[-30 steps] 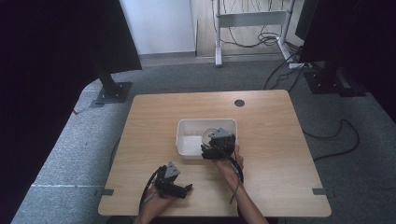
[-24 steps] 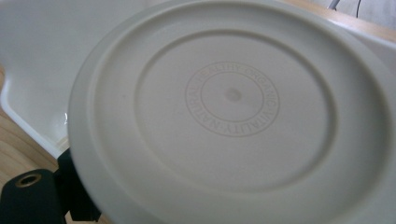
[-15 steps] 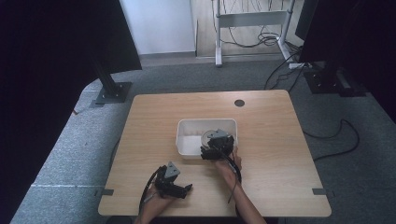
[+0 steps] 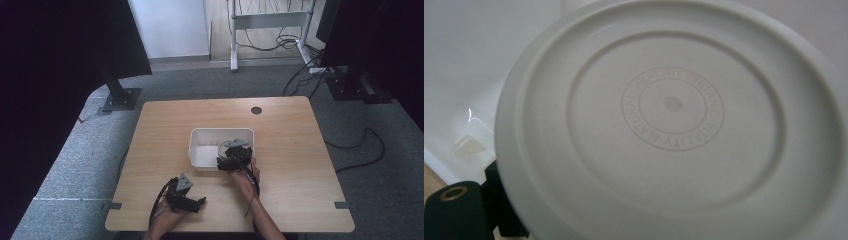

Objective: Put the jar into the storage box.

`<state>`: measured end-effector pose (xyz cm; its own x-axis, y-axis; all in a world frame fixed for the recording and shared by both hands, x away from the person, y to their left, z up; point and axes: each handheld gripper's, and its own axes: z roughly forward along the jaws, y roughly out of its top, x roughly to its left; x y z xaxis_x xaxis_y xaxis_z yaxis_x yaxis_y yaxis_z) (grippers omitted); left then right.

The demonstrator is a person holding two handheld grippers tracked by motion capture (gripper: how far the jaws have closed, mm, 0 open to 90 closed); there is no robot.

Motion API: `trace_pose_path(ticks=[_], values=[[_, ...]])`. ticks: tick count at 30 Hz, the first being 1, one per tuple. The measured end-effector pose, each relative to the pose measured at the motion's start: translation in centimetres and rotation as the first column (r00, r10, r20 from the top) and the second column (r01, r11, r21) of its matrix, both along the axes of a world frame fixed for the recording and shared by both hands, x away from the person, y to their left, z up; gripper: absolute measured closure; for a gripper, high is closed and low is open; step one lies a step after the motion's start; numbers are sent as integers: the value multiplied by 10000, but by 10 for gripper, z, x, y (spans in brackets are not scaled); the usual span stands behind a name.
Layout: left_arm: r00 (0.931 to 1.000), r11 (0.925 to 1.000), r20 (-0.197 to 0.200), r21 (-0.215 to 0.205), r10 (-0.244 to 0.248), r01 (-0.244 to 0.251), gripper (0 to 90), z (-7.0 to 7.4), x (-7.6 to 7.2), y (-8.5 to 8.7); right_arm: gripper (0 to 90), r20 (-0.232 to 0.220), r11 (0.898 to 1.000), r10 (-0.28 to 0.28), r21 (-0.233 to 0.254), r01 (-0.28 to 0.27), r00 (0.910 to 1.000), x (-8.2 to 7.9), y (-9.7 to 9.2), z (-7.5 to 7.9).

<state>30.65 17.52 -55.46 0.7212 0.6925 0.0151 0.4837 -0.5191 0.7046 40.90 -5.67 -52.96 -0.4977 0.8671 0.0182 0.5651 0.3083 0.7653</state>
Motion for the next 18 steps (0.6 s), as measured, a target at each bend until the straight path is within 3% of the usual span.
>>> trace_pose_path(ticks=[9, 18], values=[[10000, 10000, 0, -2, 1, -1, 21, 0, 0, 0, 84, -112, 9999, 150, -70, -150, 9998, 1, 0, 1], [10000, 10000, 0, 1, 0, 0, 21, 0, 0, 0, 43, -165, 9989, 421, 197, -418, 9990, 0, -2, 2]])
